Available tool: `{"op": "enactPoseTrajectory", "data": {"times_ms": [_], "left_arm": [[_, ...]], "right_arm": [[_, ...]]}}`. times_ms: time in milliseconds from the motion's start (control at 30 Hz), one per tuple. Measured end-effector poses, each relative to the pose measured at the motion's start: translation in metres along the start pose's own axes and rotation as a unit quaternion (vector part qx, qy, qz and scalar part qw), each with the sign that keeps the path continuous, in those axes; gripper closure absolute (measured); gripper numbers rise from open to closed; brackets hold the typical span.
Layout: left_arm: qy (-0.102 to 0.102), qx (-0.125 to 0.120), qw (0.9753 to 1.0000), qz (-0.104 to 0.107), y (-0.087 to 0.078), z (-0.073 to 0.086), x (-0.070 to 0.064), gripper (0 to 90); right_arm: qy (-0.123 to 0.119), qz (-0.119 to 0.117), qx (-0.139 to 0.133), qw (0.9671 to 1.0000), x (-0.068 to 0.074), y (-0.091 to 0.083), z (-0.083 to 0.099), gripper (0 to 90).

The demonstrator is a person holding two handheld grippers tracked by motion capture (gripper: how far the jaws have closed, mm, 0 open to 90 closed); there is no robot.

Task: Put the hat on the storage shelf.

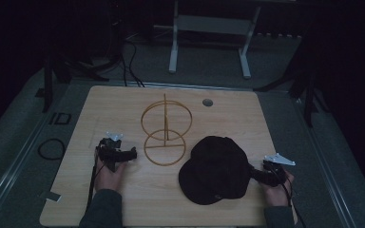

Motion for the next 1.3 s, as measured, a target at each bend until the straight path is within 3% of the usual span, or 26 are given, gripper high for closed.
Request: {"op": "enactPoseTrajectory", "data": {"times_ms": [433, 533, 667, 933, 1300], "left_arm": [[0.0, 0.0, 1.0, 0.0, 0.0, 0.0, 0.0, 2.3], [0.0, -0.001, 1.0, 0.0, 0.0, 0.0, 0.0, 2.4], [0.0, -0.001, 1.0, 0.0, 0.0, 0.0, 0.0, 2.4], [0.0, -0.001, 1.0, 0.0, 0.0, 0.0, 0.0, 2.4], [0.0, -0.001, 1.0, 0.0, 0.0, 0.0, 0.0, 2.4]], "right_arm": [[0.001, 0.002, 0.003, 1.0, 0.0, 0.0, 0.0, 26.9], [-0.006, -0.007, 0.016, 0.9998, 0.001, -0.002, -0.004, 40.9], [-0.015, -0.021, 0.023, 0.9994, 0.001, -0.005, -0.005, 52.6], [-0.056, -0.034, 0.035, 0.9973, 0.004, -0.014, -0.009, 54.1], [-0.121, -0.056, 0.047, 0.99, 0.017, -0.038, -0.022, 54.7]]}}
Point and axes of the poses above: each handheld gripper's, and its own axes: y roughly forward along the jaws, z roughly out of its underside, x roughly to its left, the point moved 2 cm from there along y, roughly forward along the jaws, and after that the axes turned 1 degree about x, right-handed, at the moved point
